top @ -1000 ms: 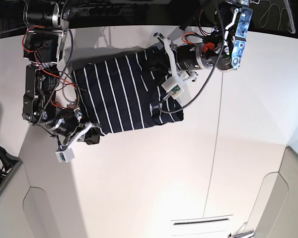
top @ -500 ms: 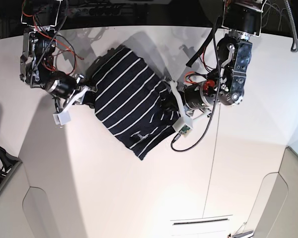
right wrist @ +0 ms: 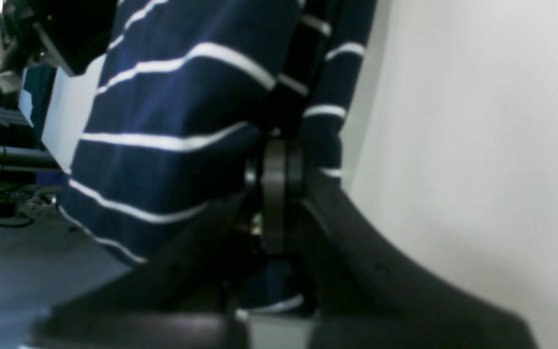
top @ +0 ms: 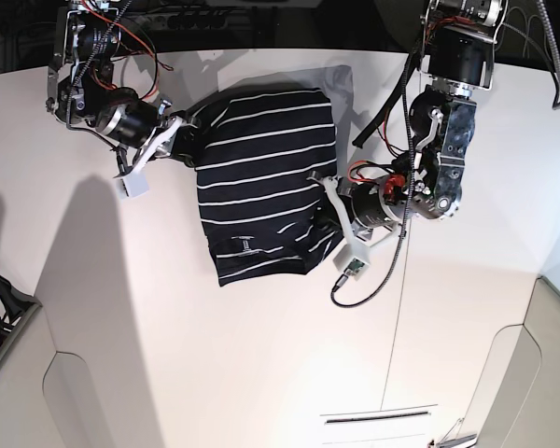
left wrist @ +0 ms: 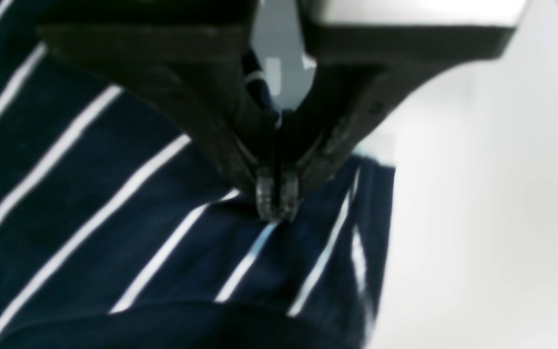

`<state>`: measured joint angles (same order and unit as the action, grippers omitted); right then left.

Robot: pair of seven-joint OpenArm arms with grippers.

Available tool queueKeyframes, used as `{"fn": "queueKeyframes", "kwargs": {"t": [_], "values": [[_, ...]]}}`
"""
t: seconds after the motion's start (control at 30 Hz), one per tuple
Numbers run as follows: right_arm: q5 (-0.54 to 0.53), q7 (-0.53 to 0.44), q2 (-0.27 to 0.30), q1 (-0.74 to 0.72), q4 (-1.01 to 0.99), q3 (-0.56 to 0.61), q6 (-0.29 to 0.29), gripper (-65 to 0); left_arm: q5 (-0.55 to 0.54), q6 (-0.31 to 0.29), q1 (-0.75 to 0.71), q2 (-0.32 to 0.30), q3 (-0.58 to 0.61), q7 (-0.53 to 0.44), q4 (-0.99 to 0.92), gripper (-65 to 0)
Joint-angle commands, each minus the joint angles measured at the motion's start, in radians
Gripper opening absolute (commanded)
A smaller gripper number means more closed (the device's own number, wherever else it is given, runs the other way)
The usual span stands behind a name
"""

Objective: Fold the T-shirt properly

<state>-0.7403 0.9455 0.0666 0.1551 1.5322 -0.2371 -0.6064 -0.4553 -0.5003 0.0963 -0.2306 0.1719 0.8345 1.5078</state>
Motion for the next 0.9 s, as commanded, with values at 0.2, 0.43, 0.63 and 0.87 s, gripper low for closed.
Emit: {"fn": "queueKeyframes", "kwargs": {"t": [0.2,0.43,0.63,0.87], "values": [[-0.087,0.104,0.078,0.050,0.159,-0.065,-0.011,-65.0,-0.052,0.011,-0.104,-0.092,-0.101,0.034,0.225,-63.7],[-0.214,0.205,0.210,0.185,0.274,-0.064,-0.011,-65.0,-0.076,0.012,-0.393,-0.102,-0.265,0.056,0.415,-63.7],[-0.322,0.245,0.297,0.337,0.274,-0.064,-0.011,-65.0,0.011,0.047,-0.718,-0.096,-0.346,0.052,0.577,-63.7],[-0.340,0.245,0.378,0.470,0.272,-0.064,-0.007,-65.0,0.076,0.051,-0.966,-0.097,-0.347,0.052,0.586,-63.7]]}}
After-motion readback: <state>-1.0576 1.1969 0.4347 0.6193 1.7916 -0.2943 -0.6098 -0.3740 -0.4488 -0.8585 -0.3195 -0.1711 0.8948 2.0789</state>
